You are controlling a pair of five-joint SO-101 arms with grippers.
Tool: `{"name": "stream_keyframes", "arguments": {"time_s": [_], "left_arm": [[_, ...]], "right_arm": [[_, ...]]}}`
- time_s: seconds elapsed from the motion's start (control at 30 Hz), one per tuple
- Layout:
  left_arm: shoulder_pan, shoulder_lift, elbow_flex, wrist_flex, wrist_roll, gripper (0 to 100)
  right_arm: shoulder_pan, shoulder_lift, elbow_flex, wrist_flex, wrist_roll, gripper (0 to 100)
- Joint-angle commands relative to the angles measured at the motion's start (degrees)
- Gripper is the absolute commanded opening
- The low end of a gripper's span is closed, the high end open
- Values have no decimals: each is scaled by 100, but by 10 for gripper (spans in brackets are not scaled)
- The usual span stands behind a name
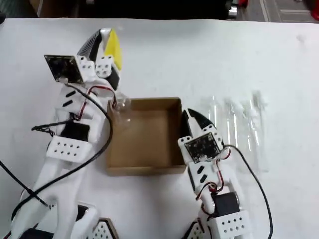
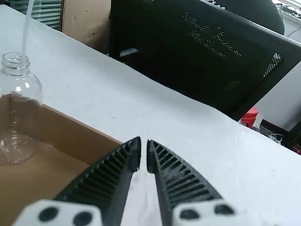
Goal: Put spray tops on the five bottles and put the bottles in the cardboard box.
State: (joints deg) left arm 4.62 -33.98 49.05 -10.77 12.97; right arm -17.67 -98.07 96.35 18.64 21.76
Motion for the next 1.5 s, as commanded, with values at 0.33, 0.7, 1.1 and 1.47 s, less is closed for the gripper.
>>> {"name": "stream_keyframes", "arguments": {"time_s": [0.33, 0.7, 1.1, 1.47], "left_arm": [[4, 4, 105, -167, 35, 24], [-4, 4, 123, -123, 35, 24], [4, -4, 299, -123, 35, 24], [338, 22, 299, 281, -167, 24]], "right_arm": [[-40, -4, 79, -127, 62, 15], [-40, -4, 79, -127, 62, 15], [-31, -4, 79, -127, 62, 15], [-40, -4, 79, -127, 62, 15]]}}
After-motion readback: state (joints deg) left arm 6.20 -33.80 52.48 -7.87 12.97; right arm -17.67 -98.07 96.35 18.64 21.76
